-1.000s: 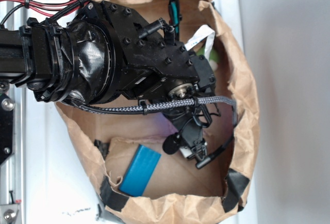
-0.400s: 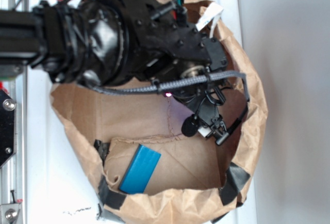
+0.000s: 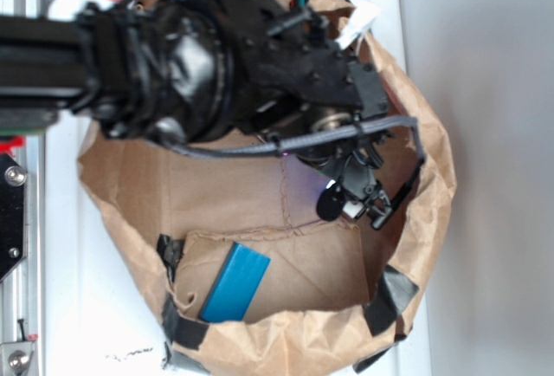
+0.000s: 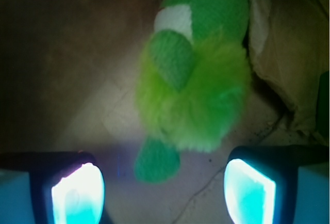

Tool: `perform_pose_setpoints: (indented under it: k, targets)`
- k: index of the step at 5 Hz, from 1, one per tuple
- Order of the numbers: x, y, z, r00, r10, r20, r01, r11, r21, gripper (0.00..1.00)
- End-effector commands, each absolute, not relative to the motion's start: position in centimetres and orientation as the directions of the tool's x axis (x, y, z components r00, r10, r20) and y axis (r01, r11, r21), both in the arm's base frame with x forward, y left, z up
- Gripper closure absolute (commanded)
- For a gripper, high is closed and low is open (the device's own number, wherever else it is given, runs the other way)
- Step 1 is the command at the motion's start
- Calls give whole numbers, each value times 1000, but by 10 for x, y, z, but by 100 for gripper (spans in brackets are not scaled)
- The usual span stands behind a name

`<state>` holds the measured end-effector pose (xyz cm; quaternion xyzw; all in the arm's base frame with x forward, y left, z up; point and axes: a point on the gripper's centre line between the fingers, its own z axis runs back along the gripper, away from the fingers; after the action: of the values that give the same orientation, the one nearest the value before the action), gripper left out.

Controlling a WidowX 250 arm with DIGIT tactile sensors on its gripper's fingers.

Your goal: Grab the green animal.

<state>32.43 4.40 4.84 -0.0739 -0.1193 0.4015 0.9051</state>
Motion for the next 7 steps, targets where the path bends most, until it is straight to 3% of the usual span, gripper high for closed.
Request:
perform_pose_setpoints:
  k: [1, 4, 5, 6, 7]
  targets:
    - [340, 72, 65, 556, 802, 219, -763, 597, -249, 0]
    - [349, 87, 58, 473, 841, 263, -826, 527, -200, 0]
    - [338, 86, 56, 462, 837, 294, -833, 523, -181, 0]
    - [349, 90, 55, 466, 826, 317, -830, 532, -167, 0]
    - [349, 88, 55, 507, 808, 301, -807, 568, -164, 100]
